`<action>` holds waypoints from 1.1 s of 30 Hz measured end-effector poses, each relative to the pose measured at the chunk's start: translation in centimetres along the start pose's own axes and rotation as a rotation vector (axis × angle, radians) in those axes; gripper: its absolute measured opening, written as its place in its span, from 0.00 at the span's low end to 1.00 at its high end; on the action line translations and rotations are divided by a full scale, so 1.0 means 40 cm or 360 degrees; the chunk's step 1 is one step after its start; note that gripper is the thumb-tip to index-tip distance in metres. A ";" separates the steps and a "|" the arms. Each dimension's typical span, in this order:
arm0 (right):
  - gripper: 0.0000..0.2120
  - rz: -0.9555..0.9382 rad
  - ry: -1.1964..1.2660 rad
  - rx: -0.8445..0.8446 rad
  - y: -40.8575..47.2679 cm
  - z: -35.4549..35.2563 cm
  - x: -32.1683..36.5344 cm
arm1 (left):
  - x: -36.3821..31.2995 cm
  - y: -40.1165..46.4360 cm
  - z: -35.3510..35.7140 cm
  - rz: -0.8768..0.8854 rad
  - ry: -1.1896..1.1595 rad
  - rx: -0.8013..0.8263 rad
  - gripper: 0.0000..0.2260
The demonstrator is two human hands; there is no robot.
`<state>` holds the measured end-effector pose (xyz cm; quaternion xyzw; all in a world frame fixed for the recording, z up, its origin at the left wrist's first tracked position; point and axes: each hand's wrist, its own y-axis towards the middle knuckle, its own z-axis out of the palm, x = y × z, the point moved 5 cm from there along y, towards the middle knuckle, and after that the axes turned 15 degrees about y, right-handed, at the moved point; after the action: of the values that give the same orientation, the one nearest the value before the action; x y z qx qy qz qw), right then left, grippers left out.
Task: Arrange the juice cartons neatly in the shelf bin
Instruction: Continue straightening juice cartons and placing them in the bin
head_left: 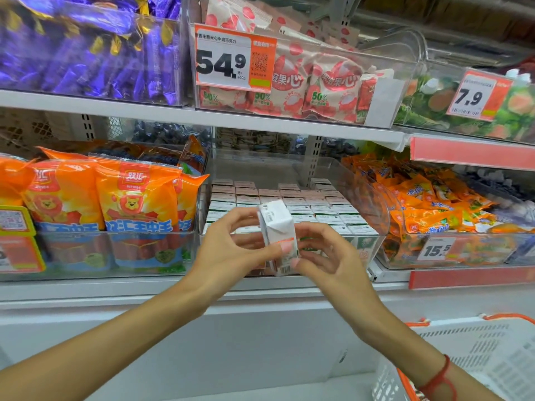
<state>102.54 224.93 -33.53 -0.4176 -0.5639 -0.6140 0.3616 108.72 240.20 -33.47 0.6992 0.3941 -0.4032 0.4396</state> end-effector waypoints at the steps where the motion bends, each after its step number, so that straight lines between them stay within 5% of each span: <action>1: 0.15 0.0069 0.0137 0.0021 0.002 -0.006 0.001 | -0.009 -0.001 -0.006 0.0124 0.0178 -0.0005 0.26; 6: 0.15 0.0176 0.0289 -0.0062 0.007 -0.017 0.004 | -0.051 -0.024 -0.005 0.0709 0.0908 -0.0154 0.25; 12: 0.21 0.0202 0.0268 -0.0089 0.004 -0.026 0.003 | -0.061 -0.033 0.001 0.0928 0.1051 -0.0232 0.24; 15: 0.18 0.0255 0.0124 0.0106 0.008 -0.036 0.005 | -0.053 -0.027 0.001 0.0866 0.0978 -0.0152 0.24; 21: 0.28 0.0338 -0.0070 0.0537 -0.003 -0.062 0.020 | -0.024 -0.020 0.021 0.0394 0.0398 0.0190 0.23; 27: 0.32 0.0216 -0.0082 0.0154 0.006 -0.055 -0.014 | -0.006 -0.016 0.050 0.0131 -0.0087 0.0366 0.18; 33: 0.29 -0.0145 -0.0387 -0.0227 0.004 -0.043 0.009 | -0.016 -0.030 0.059 0.0209 -0.0043 0.0008 0.13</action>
<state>102.36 223.20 -33.16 -0.4873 -0.5769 -0.6132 0.2317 106.89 238.22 -33.94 0.7191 0.3405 -0.3840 0.4686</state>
